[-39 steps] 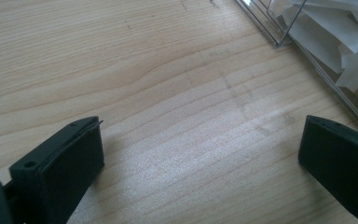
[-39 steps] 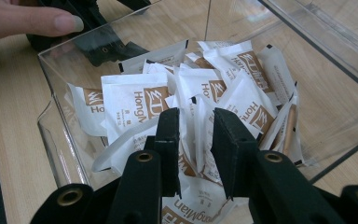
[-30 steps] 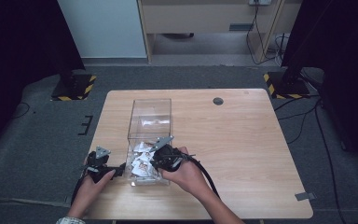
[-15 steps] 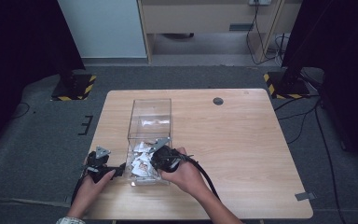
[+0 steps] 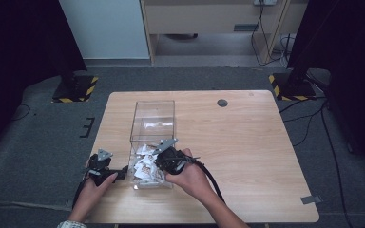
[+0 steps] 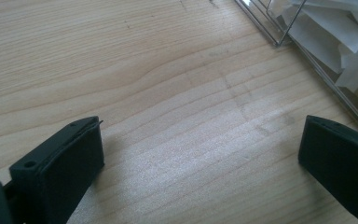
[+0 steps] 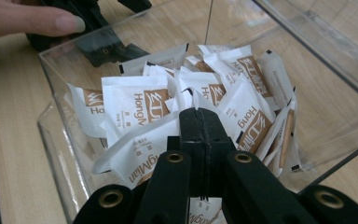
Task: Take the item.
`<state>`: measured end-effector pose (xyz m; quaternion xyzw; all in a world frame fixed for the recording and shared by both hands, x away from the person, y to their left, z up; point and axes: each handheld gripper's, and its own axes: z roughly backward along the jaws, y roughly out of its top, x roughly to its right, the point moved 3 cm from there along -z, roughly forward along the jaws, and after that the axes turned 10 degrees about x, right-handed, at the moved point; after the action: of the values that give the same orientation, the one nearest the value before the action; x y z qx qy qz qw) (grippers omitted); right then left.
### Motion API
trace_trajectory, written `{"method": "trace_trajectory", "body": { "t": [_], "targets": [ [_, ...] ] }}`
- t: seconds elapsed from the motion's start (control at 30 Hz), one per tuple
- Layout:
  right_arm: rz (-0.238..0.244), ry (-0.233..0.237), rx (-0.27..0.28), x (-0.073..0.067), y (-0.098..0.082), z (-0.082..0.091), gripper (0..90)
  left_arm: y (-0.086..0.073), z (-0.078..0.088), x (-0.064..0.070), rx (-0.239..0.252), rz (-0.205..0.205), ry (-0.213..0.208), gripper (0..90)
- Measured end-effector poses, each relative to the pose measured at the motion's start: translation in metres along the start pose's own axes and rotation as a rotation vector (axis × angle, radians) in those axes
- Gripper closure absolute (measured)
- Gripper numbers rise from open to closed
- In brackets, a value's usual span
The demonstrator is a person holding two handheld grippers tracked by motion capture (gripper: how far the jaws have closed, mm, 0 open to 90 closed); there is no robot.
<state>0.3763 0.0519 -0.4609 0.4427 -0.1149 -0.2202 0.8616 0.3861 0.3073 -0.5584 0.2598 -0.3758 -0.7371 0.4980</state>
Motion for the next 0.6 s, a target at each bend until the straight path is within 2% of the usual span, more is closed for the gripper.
{"method": "trace_trajectory", "body": {
  "t": [0.27, 0.4, 0.6],
  "targets": [
    [0.001, 0.002, 0.04, -0.001, 0.01, 0.012, 90.0, 0.0, 0.0, 0.0, 0.0, 0.0, 0.0, 0.0],
    [-0.007, 0.0, 0.071, 0.001, 0.015, 0.02, 90.0, 0.0, 0.0, 0.0, 0.001, 0.001, 0.0, 0.0],
    [-0.009, -0.011, 0.089, 0.005, 0.018, 0.029, 90.0, 0.0, 0.0, 0.0, 0.0, 0.0, 0.0, 0.0]
  ]
}}
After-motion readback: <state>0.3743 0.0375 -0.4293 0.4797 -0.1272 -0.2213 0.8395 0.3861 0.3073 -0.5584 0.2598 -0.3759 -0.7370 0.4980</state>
